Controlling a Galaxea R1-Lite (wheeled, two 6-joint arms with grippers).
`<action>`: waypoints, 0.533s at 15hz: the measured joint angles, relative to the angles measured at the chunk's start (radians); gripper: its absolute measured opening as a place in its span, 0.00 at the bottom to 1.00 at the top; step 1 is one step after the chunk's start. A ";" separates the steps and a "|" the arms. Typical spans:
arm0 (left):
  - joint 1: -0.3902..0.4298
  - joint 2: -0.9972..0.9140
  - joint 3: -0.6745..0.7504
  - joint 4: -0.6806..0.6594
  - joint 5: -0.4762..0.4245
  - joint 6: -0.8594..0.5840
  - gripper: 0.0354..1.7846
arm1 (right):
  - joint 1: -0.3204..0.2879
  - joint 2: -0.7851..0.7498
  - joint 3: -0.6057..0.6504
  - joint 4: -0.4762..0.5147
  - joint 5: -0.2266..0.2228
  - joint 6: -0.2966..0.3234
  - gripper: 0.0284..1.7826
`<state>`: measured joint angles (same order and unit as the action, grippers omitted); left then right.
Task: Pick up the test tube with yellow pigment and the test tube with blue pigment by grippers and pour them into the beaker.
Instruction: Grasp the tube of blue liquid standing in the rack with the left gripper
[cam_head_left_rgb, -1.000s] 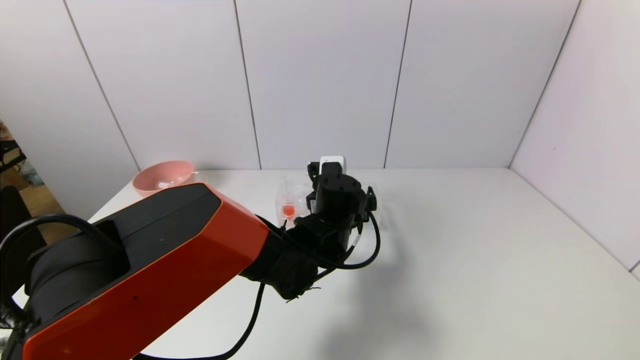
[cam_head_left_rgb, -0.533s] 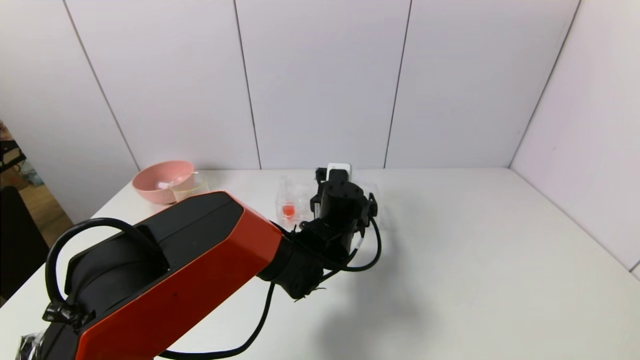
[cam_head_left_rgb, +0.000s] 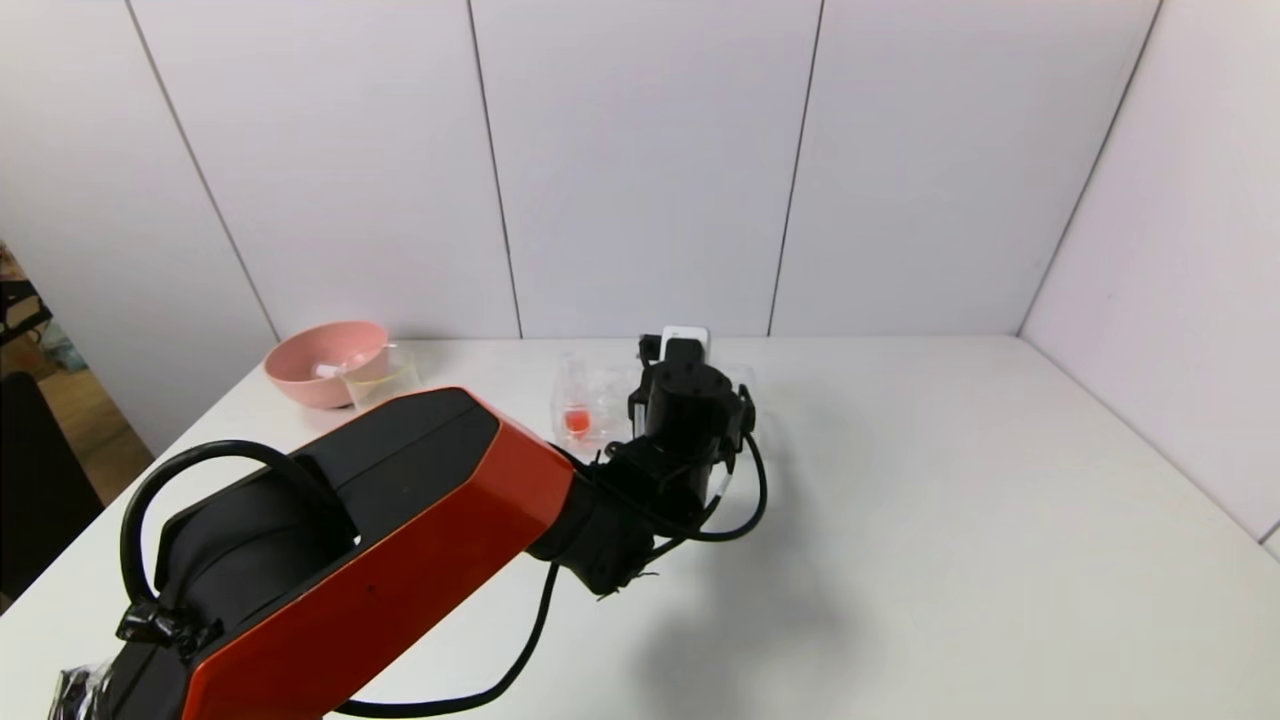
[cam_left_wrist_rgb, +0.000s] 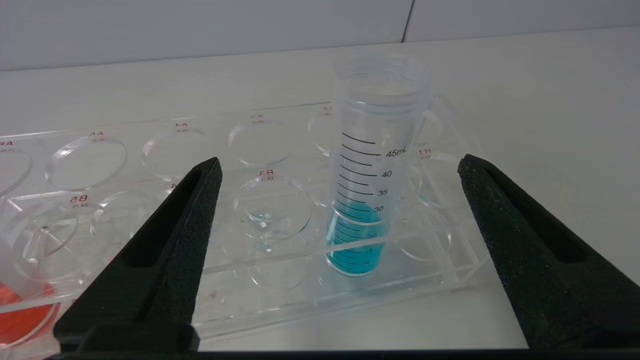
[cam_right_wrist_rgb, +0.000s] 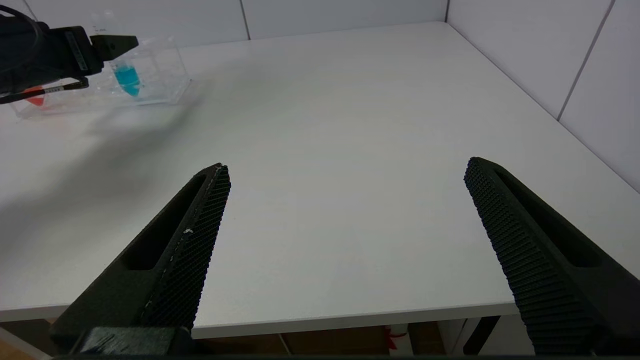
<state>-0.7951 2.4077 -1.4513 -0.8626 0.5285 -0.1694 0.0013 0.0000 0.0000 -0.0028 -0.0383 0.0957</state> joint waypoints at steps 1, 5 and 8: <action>0.000 0.001 -0.005 0.003 0.001 0.001 0.84 | 0.000 0.000 0.000 0.000 0.000 0.000 0.96; -0.001 0.003 -0.018 0.004 -0.001 0.013 0.48 | 0.000 0.000 0.000 0.000 0.000 0.000 0.96; -0.001 0.002 -0.021 0.006 -0.003 0.013 0.24 | 0.000 0.000 0.000 0.000 0.000 0.000 0.96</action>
<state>-0.7966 2.4098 -1.4721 -0.8568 0.5253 -0.1568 0.0017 0.0000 0.0000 -0.0032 -0.0383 0.0957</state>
